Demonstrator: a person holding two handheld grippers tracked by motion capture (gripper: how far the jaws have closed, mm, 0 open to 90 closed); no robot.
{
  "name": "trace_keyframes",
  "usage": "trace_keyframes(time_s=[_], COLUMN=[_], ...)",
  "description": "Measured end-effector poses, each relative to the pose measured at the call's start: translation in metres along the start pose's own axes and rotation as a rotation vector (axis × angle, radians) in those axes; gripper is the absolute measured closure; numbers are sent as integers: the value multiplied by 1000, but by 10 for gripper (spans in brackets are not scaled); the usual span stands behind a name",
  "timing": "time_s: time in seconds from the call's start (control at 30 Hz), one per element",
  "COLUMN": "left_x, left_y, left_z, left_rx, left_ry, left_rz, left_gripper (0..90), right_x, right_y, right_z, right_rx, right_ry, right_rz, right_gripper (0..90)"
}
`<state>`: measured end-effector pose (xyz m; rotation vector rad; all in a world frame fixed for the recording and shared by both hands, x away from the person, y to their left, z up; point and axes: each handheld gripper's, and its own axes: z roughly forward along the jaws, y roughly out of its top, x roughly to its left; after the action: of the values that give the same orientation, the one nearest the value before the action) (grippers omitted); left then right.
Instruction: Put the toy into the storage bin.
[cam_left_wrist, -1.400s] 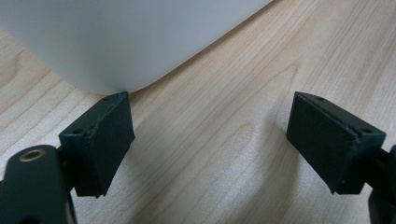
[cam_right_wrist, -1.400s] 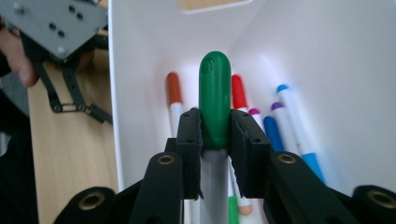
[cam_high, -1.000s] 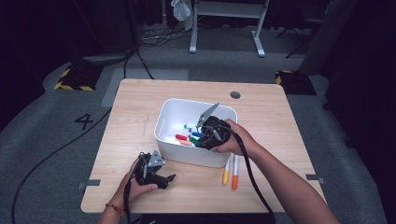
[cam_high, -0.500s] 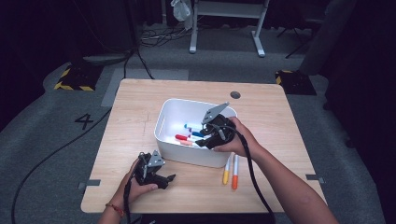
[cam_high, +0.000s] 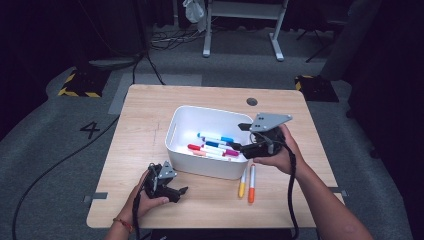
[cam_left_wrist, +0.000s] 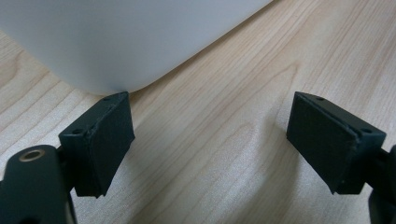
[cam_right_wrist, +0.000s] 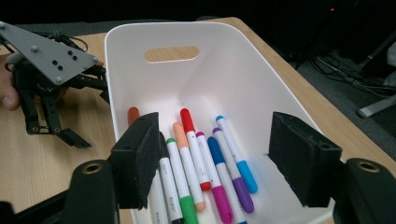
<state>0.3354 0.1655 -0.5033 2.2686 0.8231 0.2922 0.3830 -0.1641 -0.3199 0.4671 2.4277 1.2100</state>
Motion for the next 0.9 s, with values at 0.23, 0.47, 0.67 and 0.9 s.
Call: trace_keyframes(time_s=[0.23, 0.47, 0.67, 0.9], left_x=[0, 0, 0, 0], left_y=[0, 0, 0, 0], left_z=[0, 0, 0, 0], left_rx=[0, 0, 1, 1], left_ry=[0, 0, 2, 3], left_rz=[1, 1, 1, 1], left_gripper=[149, 149, 149, 148], right_x=[7, 22, 30, 44], right_y=[-37, -96, -132, -157], right_z=[-29, -31, -13, 6], right_rx=[-27, 21, 89, 161], right_ry=[-70, -78, -30, 12], right_rz=[-1, 63, 148, 179], right_gripper=[334, 332, 332, 317])
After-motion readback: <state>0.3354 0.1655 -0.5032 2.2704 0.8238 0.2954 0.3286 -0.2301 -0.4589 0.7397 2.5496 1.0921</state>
